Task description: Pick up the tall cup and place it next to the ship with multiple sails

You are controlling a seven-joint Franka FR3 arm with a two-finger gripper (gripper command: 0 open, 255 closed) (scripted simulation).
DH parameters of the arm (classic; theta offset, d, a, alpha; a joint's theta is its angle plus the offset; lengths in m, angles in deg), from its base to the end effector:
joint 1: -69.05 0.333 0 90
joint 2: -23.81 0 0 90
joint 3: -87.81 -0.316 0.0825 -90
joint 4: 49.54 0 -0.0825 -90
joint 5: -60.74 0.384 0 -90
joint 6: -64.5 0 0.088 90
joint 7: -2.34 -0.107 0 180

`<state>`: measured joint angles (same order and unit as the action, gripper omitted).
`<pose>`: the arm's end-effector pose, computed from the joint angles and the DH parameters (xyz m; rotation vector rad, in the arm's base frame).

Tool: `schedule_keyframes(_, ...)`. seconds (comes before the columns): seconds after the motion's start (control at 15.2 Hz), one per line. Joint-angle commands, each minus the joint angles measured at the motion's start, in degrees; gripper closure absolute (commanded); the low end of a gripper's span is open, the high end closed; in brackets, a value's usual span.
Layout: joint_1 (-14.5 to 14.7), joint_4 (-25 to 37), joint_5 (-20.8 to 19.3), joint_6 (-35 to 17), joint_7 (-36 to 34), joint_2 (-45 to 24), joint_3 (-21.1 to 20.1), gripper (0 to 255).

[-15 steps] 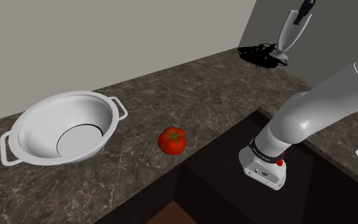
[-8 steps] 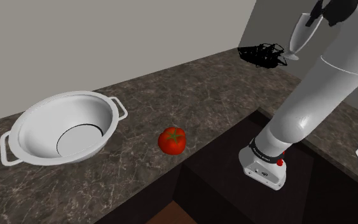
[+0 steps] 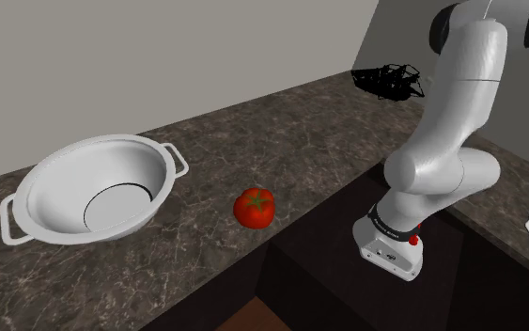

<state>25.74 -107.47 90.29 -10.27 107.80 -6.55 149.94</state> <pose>0.1011 -0.6270 0.6485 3.1235 0.3238 0.0536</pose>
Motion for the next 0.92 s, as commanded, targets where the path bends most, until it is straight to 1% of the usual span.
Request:
schedule_keyframes(0.0,-11.03,12.05,5.33,4.92,0.63,-6.17,-3.66,255)
schedule_keyframes(0.07,-19.54,23.23,9.17,8.97,-0.85,-10.99,-6.93,255)
schedule_keyframes(0.13,-16.48,18.3,7.59,6.63,0.16,-9.45,-5.97,255)
schedule_keyframes(0.2,-14.23,14.72,6.64,4.83,0.87,-8.45,-5.11,255)
schedule_keyframes(0.33,-10.79,9.2,5.3,1.85,1.85,-7.03,-3.82,255)
schedule_keyframes(0.59,-6.0,1.11,3.54,-3.03,3.07,-5.21,-2.23,255)
schedule_keyframes(0.86,-2.58,-5.07,2.49,-7.18,3.9,-4.09,-1.23,255)
